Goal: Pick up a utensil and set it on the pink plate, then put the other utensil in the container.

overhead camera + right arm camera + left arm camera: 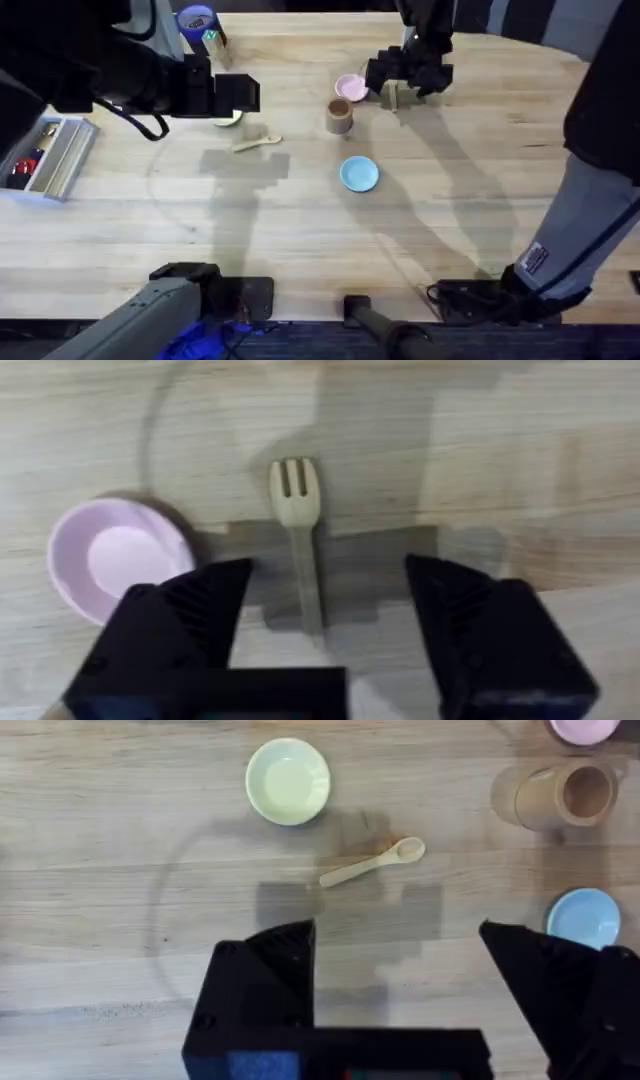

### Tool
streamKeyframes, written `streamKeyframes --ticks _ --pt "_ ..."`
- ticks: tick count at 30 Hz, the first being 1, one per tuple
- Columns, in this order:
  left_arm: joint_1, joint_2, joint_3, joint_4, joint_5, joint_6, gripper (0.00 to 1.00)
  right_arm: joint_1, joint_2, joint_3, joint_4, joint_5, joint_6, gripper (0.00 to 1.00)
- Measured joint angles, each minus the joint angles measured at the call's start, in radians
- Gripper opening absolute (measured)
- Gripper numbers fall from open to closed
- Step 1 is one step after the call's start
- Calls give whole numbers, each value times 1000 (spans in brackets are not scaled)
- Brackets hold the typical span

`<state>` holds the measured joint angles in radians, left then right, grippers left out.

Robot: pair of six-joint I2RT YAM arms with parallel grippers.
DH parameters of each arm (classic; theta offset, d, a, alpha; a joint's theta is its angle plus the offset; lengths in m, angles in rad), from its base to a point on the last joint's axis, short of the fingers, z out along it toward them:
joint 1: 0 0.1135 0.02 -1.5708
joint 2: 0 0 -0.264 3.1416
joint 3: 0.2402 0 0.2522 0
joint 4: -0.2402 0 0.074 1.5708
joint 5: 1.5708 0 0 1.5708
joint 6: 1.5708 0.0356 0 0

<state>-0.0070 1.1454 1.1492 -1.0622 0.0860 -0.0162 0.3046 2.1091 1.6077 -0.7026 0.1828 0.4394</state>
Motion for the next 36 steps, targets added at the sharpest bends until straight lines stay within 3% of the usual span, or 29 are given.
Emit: streamKeyframes --ticks 6,12,14,25,36 --pt "0 0 0 0 0 0 994 5 3 3 7 5 2 666" --pt "0 0 0 0 0 0 994 5 3 4 7 13 2 283" --pt "0 0 0 0 0 0 994 4 3 4 6 18 2 205" --pt "0 0 0 0 0 0 993 2 3 4 3 34 2 75" --pt "0 0 0 0 0 0 994 2 14 25 -8 34 2 60"
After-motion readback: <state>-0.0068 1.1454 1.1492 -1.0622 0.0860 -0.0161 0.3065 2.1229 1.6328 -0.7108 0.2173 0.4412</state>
